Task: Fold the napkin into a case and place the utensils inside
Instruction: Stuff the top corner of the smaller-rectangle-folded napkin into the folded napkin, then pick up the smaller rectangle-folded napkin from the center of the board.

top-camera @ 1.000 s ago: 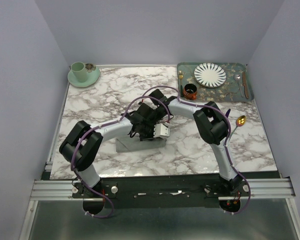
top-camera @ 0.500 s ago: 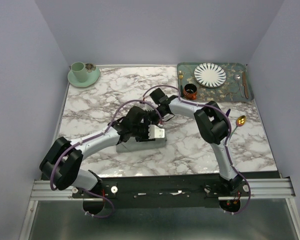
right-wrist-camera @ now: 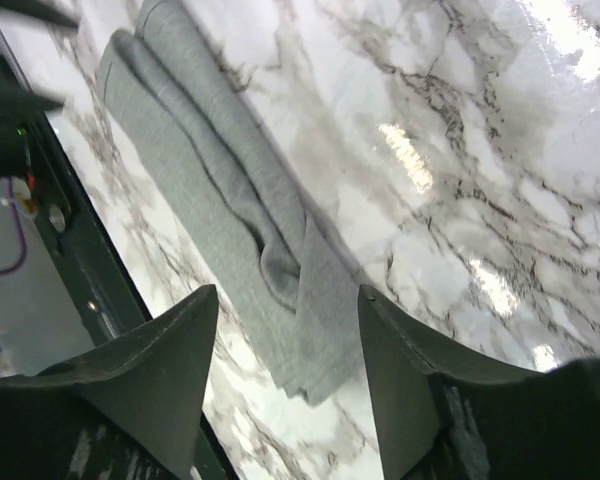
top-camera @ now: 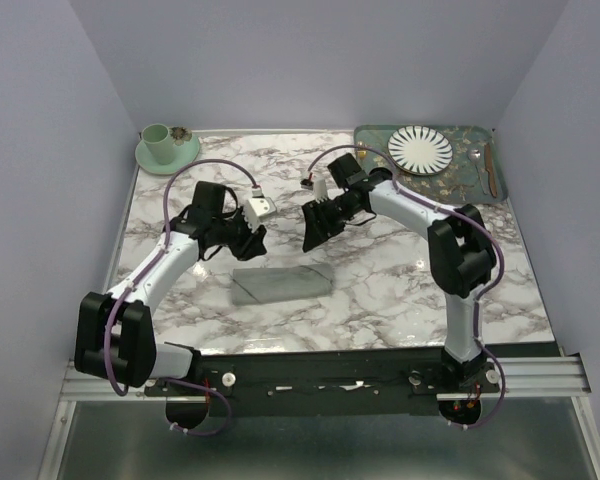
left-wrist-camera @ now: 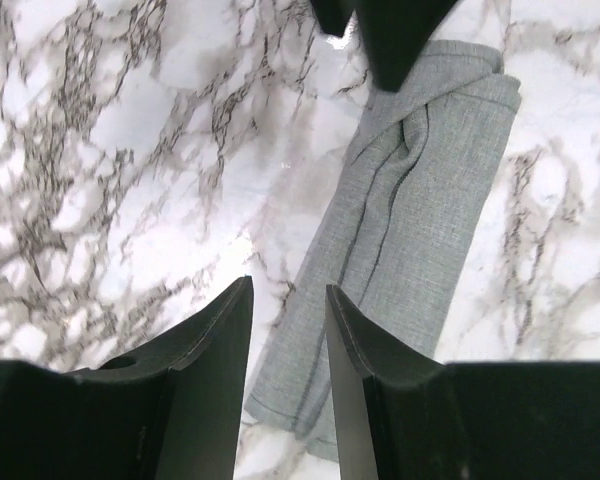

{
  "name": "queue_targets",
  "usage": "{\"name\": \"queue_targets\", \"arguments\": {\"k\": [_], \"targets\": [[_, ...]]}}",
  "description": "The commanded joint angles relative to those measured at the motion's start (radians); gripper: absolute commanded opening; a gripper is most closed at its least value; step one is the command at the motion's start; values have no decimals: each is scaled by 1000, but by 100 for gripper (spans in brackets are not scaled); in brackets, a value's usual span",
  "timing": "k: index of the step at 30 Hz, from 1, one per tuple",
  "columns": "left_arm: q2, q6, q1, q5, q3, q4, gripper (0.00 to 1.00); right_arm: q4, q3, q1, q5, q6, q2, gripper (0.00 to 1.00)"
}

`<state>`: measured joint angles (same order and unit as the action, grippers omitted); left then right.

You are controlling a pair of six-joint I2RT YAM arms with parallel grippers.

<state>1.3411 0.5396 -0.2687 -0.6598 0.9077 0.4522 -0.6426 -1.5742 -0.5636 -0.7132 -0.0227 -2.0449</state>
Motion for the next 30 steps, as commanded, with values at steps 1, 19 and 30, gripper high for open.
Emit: {"name": "queue_targets", "arguments": {"k": [1,19,30], "targets": [[7,-199,121,-152,-3,71,46,-25,83,-18,63,-229,100,68],[193,-340,310,-195,28,82,49,37,80,-196,213,-497,45,72],[221,-250,310,-184,40,120,50,12,31,-213,270,-520,-34,56]]}}
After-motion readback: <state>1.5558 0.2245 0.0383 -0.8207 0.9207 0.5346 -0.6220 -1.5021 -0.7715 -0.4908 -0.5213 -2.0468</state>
